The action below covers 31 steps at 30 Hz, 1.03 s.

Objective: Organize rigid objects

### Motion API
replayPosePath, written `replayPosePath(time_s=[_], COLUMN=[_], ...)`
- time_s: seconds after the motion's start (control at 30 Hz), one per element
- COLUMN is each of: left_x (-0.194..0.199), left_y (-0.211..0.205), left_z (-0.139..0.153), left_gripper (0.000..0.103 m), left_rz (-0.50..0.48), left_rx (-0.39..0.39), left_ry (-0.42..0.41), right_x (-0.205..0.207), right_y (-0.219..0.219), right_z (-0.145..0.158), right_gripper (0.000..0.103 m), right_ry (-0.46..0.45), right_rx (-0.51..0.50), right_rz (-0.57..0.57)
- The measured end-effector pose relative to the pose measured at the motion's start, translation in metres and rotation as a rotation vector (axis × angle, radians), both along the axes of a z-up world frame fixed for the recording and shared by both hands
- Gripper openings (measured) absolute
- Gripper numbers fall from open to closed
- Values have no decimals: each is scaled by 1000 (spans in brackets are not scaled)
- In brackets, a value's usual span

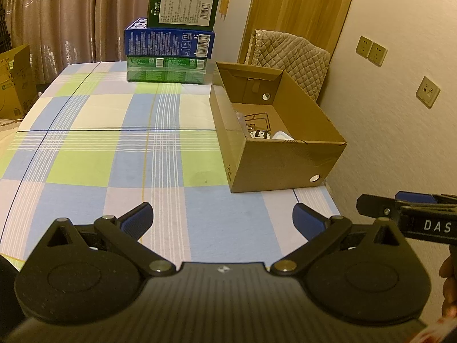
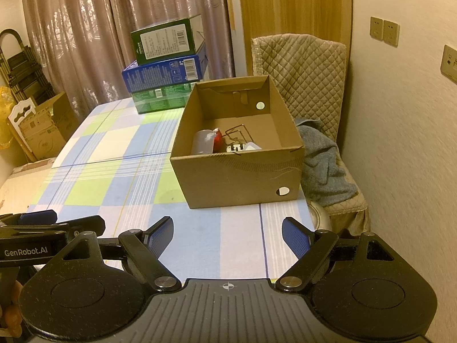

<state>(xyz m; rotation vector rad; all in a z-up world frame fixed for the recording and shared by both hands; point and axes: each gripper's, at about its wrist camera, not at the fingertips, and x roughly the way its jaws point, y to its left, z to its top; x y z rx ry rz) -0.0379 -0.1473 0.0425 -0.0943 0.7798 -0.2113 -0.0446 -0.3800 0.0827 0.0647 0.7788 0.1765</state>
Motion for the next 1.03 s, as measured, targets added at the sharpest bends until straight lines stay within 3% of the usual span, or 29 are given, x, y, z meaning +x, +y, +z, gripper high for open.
replayPosePath(time_s=[1.03], left_x=[-1], left_y=[-1], left_z=[0], left_gripper=[102], left_rz=[7], left_rx=[-5], left_ry=[-4], right_x=[0], right_y=[-2], right_z=[0], right_gripper=[80], right_ry=[1], right_rx=[2], right_rz=[-1])
